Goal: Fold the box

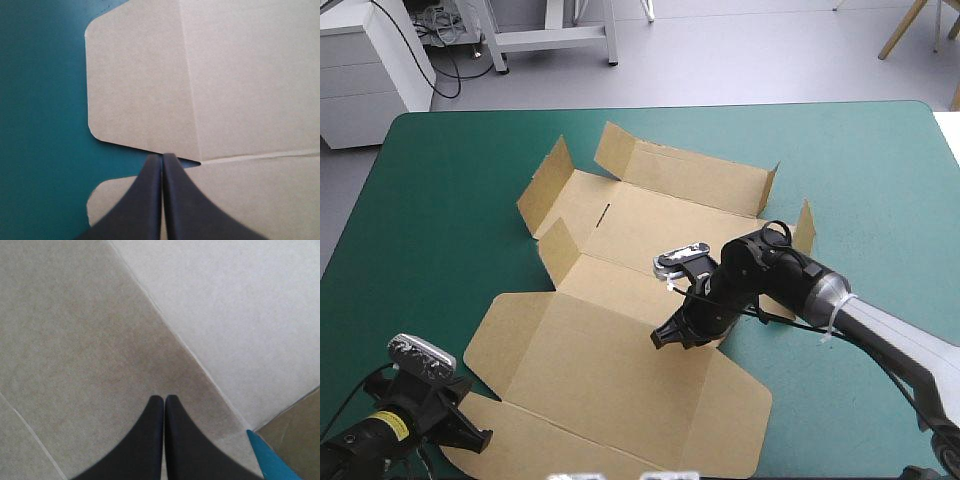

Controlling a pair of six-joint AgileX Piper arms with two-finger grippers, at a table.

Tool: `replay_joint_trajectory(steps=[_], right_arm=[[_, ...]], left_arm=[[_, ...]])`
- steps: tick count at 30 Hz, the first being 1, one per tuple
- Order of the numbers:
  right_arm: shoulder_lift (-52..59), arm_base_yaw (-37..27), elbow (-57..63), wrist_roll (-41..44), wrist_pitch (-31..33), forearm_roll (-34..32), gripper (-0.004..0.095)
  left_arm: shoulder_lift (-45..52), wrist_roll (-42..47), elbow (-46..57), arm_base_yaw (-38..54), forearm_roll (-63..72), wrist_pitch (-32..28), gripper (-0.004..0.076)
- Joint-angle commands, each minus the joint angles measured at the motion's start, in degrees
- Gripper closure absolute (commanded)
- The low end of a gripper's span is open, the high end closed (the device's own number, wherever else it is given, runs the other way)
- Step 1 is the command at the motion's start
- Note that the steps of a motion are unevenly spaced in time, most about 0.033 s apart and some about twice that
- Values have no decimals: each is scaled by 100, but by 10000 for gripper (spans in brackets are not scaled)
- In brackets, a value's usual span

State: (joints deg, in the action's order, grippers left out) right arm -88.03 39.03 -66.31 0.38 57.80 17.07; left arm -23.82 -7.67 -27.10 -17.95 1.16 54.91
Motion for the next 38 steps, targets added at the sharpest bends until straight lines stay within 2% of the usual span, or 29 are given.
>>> replay_joint_trajectory(steps=[1,38], right_arm=[[198,14,-168,-38,-76,119,922],[446,14,-181,135,-23,95,922]], left_arm=[[-35,35,-156,-13,90,-287,734],[-35,35,-156,-13,90,-287,734]])
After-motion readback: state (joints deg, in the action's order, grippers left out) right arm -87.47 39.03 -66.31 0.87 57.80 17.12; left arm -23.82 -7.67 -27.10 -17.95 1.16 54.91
